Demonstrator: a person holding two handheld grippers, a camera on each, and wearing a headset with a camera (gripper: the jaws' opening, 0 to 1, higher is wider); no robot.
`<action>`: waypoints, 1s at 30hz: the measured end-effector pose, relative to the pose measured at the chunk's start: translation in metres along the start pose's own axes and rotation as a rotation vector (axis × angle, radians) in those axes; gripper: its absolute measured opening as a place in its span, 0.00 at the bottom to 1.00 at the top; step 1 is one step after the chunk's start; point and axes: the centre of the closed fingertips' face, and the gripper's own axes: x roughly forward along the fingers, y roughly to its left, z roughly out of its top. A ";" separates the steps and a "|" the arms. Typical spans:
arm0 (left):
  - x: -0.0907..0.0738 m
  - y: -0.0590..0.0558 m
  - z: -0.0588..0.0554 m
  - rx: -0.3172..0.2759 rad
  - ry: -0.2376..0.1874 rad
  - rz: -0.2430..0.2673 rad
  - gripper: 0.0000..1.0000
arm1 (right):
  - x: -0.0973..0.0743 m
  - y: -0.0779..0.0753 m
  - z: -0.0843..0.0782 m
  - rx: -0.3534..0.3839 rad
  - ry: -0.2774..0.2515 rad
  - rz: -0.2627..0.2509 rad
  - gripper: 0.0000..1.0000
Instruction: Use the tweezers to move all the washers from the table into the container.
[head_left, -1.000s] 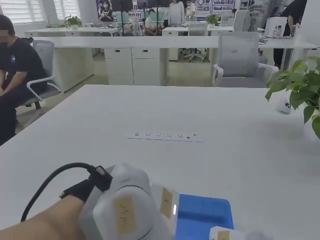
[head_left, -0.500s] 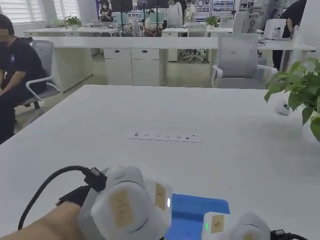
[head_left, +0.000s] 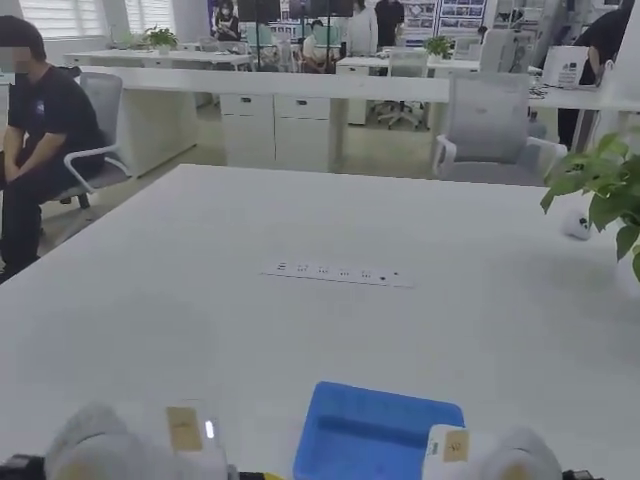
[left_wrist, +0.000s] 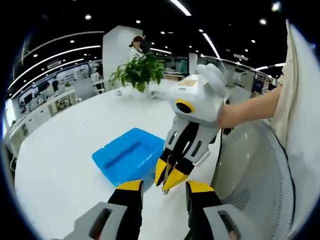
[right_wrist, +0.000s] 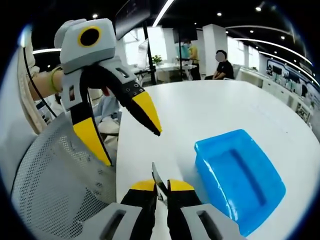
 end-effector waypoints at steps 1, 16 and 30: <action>-0.002 0.002 0.001 -0.029 -0.029 0.030 0.35 | 0.001 0.000 0.000 -0.004 0.002 -0.004 0.04; -0.010 0.021 -0.005 -0.167 -0.201 0.358 0.98 | 0.002 -0.002 -0.001 -0.021 -0.030 -0.084 0.03; -0.022 0.033 0.005 -0.180 -0.298 0.421 0.99 | -0.004 -0.006 -0.007 0.040 -0.014 -0.091 0.02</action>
